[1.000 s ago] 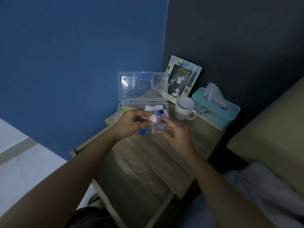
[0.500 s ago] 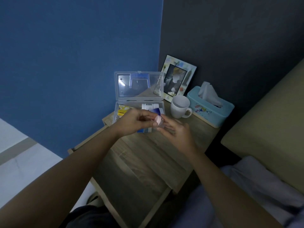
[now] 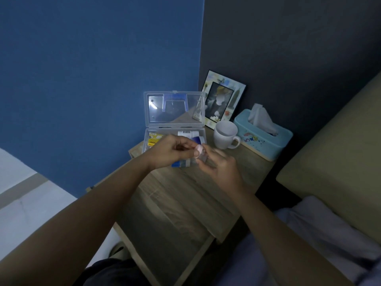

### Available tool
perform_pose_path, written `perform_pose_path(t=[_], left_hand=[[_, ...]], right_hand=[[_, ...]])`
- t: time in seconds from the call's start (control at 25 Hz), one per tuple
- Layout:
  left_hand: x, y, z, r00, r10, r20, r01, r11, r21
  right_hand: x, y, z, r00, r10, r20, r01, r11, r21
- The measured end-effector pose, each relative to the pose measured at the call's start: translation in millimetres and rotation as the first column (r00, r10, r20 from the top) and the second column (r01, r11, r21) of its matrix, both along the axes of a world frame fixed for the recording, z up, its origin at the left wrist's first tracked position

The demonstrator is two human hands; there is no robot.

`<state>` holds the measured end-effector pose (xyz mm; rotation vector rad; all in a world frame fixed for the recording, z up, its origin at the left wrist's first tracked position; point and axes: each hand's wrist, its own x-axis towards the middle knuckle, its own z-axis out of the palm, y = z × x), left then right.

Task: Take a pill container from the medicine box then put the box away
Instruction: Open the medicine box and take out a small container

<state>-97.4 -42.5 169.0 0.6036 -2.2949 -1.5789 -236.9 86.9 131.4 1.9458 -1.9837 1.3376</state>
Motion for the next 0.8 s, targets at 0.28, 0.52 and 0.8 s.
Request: perform_pose_path(t=[0.28,0.52,0.8], left_hand=[[0,2,0,0.998,0.022,0.053,-0.016,0.993,-0.116],[-4,4,-3,0.994,0.058,0.09,-0.047,0.992,-0.114],[0,4,-6,0.993,0.037,0.114,-0.025,0.995,-0.098]], right_hand=[[3,-2,3,0.999,-0.006,-0.034,0.005,1.0,-0.015],[7,0,-5,0.988,-0.099,-0.116,0.09,0.993,-0.081],[-4,2,-11,0.987,-0.067,-0.148,0.055,0.995,-0.083]])
